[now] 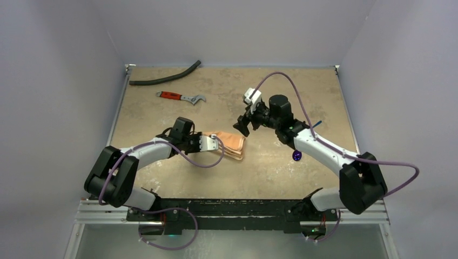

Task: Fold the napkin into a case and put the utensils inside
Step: Pick up the 2/3-rectangle-folded napkin at the center of the board.

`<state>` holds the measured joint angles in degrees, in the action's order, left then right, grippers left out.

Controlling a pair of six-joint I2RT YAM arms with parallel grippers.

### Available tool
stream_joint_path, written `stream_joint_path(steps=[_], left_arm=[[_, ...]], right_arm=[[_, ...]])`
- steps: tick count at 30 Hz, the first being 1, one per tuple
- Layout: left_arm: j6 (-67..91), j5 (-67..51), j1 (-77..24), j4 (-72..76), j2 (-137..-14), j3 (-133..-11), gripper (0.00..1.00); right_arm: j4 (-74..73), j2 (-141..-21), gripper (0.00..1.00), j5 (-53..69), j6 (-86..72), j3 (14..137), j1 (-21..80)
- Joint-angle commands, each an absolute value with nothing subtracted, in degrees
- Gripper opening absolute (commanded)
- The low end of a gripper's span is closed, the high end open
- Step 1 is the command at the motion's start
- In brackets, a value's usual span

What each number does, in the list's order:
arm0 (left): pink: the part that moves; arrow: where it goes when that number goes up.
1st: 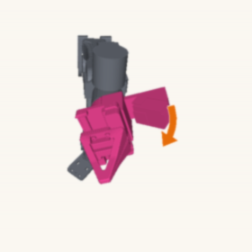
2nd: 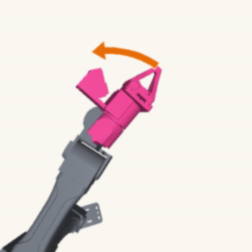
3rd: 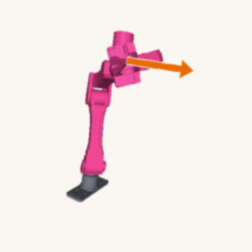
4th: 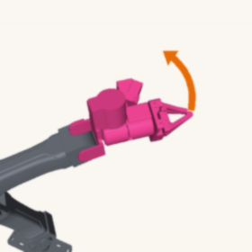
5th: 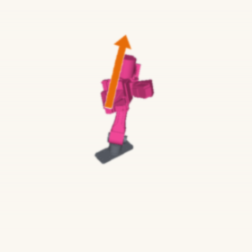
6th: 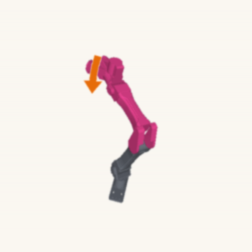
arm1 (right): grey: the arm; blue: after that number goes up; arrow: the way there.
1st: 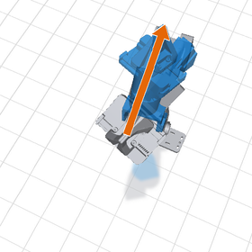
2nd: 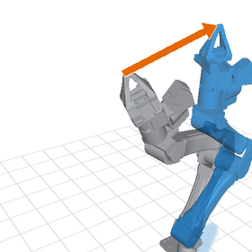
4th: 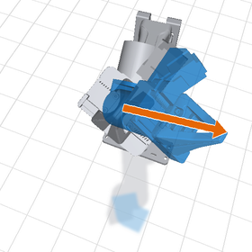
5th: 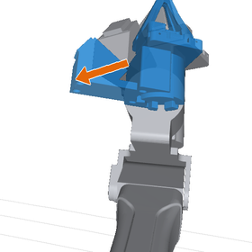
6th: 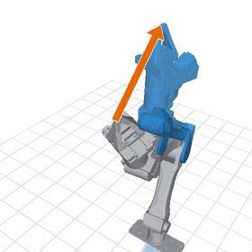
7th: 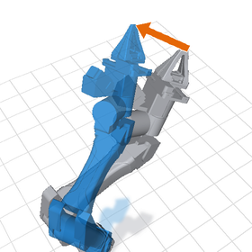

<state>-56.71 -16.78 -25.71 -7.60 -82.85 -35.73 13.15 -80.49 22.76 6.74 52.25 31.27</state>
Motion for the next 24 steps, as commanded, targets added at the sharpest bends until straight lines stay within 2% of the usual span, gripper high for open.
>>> stream_joint_path(steps=[1, 9, 18, 24], left_arm=[[-53.9, -18.1, -23.3, -11.8, -82.7, -34.6, 0.00], [-52.1, -19.4, -22.5, -12.5, -83.1, -35.6, 0.00], [-52.9, -19.8, -21.1, -13.4, -82.8, -35.8, 0.00], [-54.0, -20.3, -20.4, -13.8, -83.2, -36.0, 0.00]], right_arm=[[14.9, -76.3, 0.98, 23.4, 24.7, 46.1, 31.4], [16.4, -71.1, 0.98, 36.6, 37.9, 37.5, 32.8], [13.6, -78.0, 0.98, 34.8, 48.2, 37.7, 37.8], [7.9, -80.9, 0.98, 28.5, 53.8, 39.0, 40.9]])
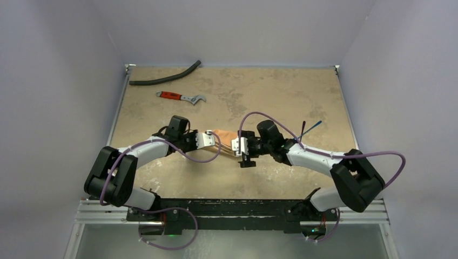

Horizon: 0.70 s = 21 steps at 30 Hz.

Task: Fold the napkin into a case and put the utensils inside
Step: Pick up the 2/3-rectangle-folded napkin at the center of the board.

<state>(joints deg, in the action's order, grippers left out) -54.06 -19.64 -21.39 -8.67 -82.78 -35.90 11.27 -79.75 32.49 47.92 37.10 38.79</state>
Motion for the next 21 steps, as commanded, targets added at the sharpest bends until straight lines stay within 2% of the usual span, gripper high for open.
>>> stream_joint_path(steps=[1, 11, 17, 21], left_arm=[[-54.0, -20.4, -20.4, -13.8, -83.3, -36.1, 0.00], [-54.5, -20.9, -20.4, -14.6, -83.5, -36.5, 0.00], [-54.9, -21.0, -20.4, -14.4, -83.3, -36.5, 0.00], [-54.8, -20.9, -20.4, -14.5, -83.2, -36.3, 0.00]], right_arm=[[8.5, -81.6, 0.98, 27.6, 54.2, 38.7, 41.8], [25.4, -85.6, 0.97, 17.2, 55.4, 35.6, 45.2], [28.7, -89.4, 0.84, 17.4, 54.9, 37.4, 45.4], [25.4, -89.5, 0.82, 19.0, 55.3, 38.6, 46.0]])
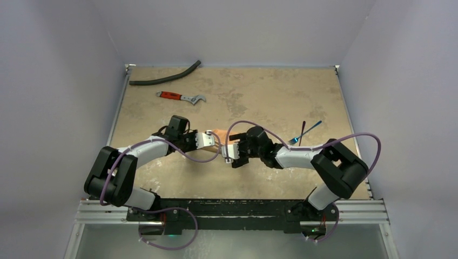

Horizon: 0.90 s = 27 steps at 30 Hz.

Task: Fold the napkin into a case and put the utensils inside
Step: Pick up the 2/3-rectangle-folded napkin at the center of the board.

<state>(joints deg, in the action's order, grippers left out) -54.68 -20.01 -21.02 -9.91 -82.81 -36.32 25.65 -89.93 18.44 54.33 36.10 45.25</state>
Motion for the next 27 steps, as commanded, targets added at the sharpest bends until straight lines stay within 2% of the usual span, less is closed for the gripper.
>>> stream_joint_path(steps=[1, 5, 9, 17, 22, 27], left_arm=[[-54.9, -20.9, -20.4, -14.6, -83.2, -36.2, 0.00], [-54.7, -21.1, -20.4, -14.5, -83.1, -36.1, 0.00], [-54.6, -21.3, -20.4, -14.6, -82.9, -36.0, 0.00], [-54.3, -21.2, -20.4, -15.1, -82.4, -36.2, 0.00], [-54.4, -21.2, -20.4, -15.1, -82.1, -35.9, 0.00], [-54.6, -21.1, -20.4, -15.5, -81.8, -35.8, 0.00]], right_arm=[[23.7, -89.5, 0.82, 19.9, 55.4, 39.2, 46.1], [21.3, -89.1, 0.85, 25.5, 51.9, 41.6, 46.5], [22.5, -92.2, 0.87, 26.2, 45.3, 45.7, 46.6], [10.0, -100.3, 0.88, 30.6, 40.4, 55.8, 46.5], [11.0, -99.8, 0.88, 27.6, 38.0, 54.6, 46.5], [16.5, -99.5, 0.83, 19.1, 34.4, 52.3, 46.5]])
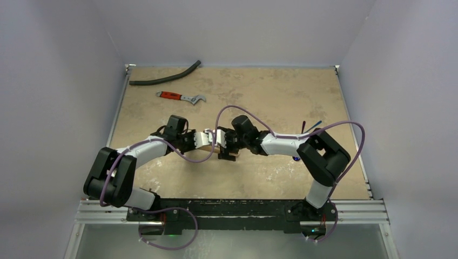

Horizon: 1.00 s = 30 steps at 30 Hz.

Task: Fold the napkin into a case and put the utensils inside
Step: Pick up the 2/3-rectangle-folded napkin at the center of the board.

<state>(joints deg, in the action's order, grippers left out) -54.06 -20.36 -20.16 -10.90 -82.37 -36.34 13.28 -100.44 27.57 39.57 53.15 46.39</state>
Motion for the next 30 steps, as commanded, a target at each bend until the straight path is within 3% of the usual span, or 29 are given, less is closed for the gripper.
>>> stream_joint_path(steps=[1, 5, 12, 16, 30], left_arm=[[-54.7, -21.1, -20.4, -15.7, -81.7, -35.8, 0.00], [-54.5, -21.0, -20.3, -16.4, -81.6, -35.9, 0.00], [-54.1, -22.1, -20.2, -15.9, -81.5, -35.5, 0.00], [-53.9, -22.1, -20.3, -15.9, -81.5, -35.7, 0.00], [-53.2, -22.2, -20.2, -15.5, -81.1, -35.6, 0.00]], right_arm=[[17.0, -99.3, 0.83, 18.0, 33.7, 52.1, 46.6], [17.1, -96.1, 0.86, 18.5, 30.7, 50.1, 46.3], [25.4, -83.5, 0.92, 32.5, 25.2, 40.9, 40.0], [25.8, -86.6, 0.98, 33.8, 24.6, 42.0, 39.8], [21.2, -98.8, 0.98, 33.8, 27.1, 51.6, 41.1]])
